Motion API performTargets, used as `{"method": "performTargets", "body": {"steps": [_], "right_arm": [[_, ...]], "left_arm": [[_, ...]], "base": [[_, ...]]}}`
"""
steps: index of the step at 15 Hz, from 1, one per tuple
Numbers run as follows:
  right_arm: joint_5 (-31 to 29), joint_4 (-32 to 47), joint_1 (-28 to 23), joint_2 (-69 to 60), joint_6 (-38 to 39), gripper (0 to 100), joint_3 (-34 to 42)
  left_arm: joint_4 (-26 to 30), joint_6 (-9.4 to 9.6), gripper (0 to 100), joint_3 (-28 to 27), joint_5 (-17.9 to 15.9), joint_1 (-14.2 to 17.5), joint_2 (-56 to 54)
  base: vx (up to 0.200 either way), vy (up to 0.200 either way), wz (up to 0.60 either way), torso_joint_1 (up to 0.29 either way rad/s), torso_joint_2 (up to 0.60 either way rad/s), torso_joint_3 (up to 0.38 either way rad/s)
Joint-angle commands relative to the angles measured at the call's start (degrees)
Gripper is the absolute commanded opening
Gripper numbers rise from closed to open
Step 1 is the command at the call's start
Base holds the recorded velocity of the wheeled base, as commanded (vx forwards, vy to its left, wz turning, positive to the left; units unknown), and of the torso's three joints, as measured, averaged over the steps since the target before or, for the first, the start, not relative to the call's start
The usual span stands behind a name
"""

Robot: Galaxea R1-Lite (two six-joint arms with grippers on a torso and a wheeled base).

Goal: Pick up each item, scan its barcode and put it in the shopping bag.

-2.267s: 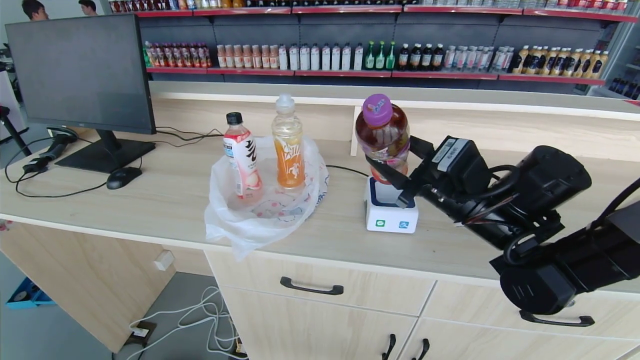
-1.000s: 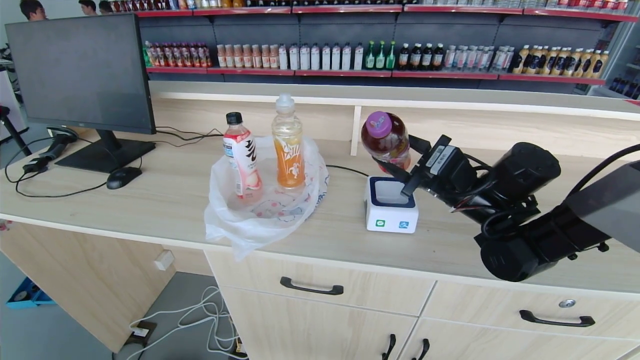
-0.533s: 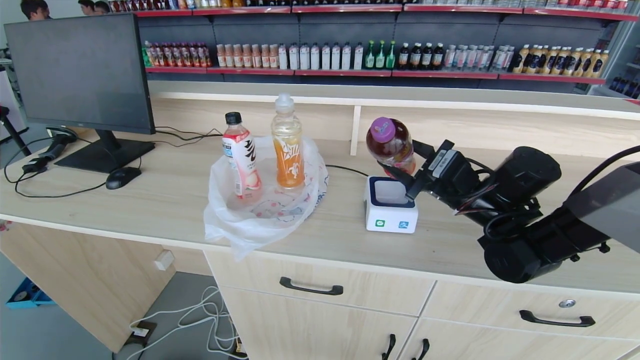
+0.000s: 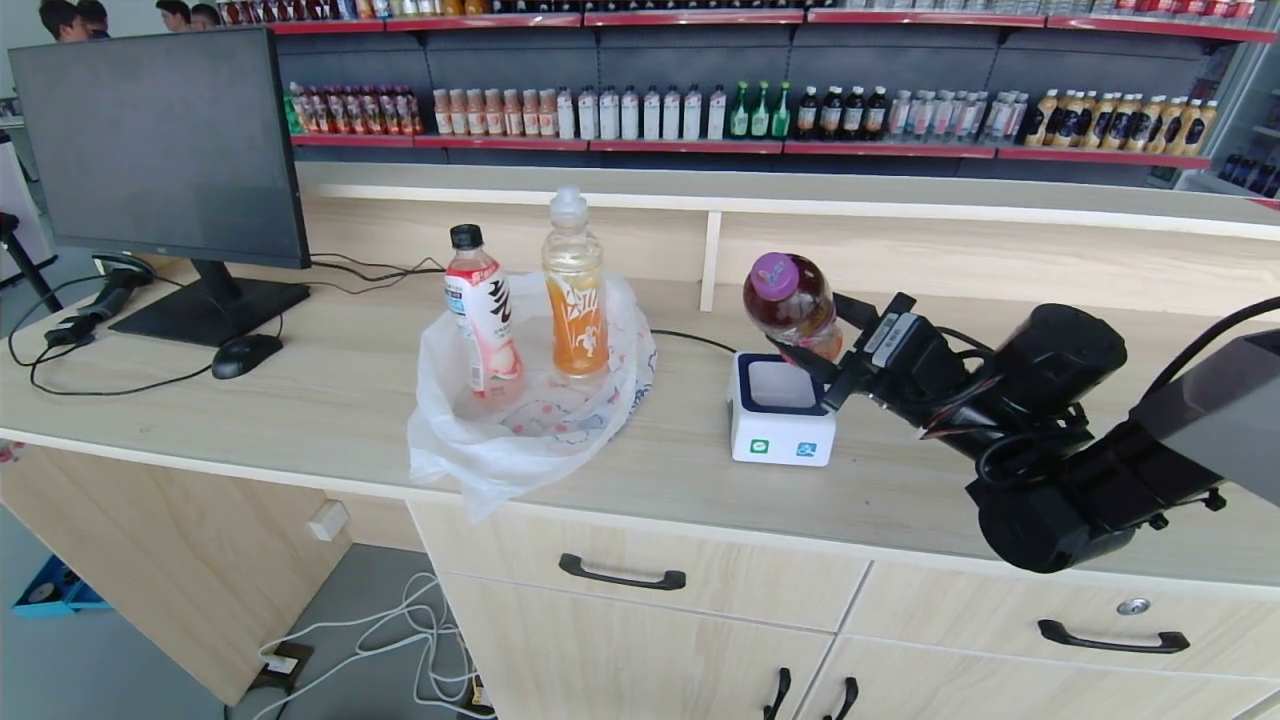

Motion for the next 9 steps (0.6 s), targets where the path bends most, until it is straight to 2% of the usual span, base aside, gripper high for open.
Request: {"method": "performTargets", "body": {"steps": [1,9], "right_arm": [[0.07,-0.01,0.08,-0.20,-0.02,0,0.08],[-0.02,-0.01,0.16,-2.57,1.82,0,0.08]], "left_arm": [[-0.01,-0.04,100,0.00,0.01,0.00,-0.02],[-0.01,0.05,100,0.00,0.01,0.00,-0.02]], "base": [[0.000,0.000,0.00,0.000,0.00,0.000],[0.000,0.000,0.00,0.000,0.00,0.000]]}}
